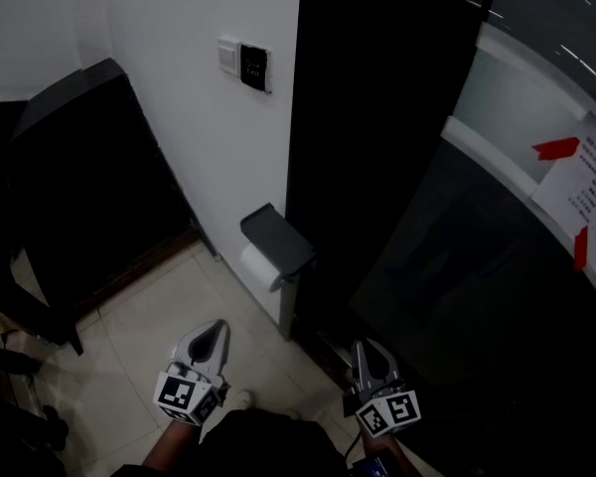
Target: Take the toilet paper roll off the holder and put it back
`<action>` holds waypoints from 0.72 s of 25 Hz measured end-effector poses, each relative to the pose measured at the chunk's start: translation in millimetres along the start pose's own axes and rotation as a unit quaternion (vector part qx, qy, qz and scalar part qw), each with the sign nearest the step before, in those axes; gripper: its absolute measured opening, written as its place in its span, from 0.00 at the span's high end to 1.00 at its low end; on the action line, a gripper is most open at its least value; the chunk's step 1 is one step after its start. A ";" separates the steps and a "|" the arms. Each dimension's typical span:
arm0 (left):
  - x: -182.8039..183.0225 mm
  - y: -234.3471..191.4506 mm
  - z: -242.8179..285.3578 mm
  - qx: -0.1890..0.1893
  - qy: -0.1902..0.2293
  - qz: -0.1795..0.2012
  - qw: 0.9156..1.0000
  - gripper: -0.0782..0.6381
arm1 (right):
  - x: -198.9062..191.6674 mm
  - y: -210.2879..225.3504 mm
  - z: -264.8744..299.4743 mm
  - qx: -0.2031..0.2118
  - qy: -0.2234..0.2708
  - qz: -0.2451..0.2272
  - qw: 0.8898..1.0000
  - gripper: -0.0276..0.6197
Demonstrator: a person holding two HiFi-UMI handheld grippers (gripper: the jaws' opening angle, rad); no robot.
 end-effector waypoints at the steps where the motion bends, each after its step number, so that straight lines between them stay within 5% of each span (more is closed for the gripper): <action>1: 3.1 -3.5 3.8 -0.004 0.001 0.003 1.000 0.89 | 3.9 -1.4 4.6 -0.002 0.003 -0.004 1.000 0.94; 18: 32.6 -25.3 72.9 -0.100 -0.001 0.002 0.995 0.89 | 19.9 -4.5 34.2 -0.069 0.020 -0.037 0.997 0.94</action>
Point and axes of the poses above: the fingertips, and each gripper's own axes: z forward along the fingers, y to its right, x out of its top, the point moved 3 cm from there along -z, backward along the fingers, and after that the axes turned 15 degrees about -z, right-handed, at the moved point
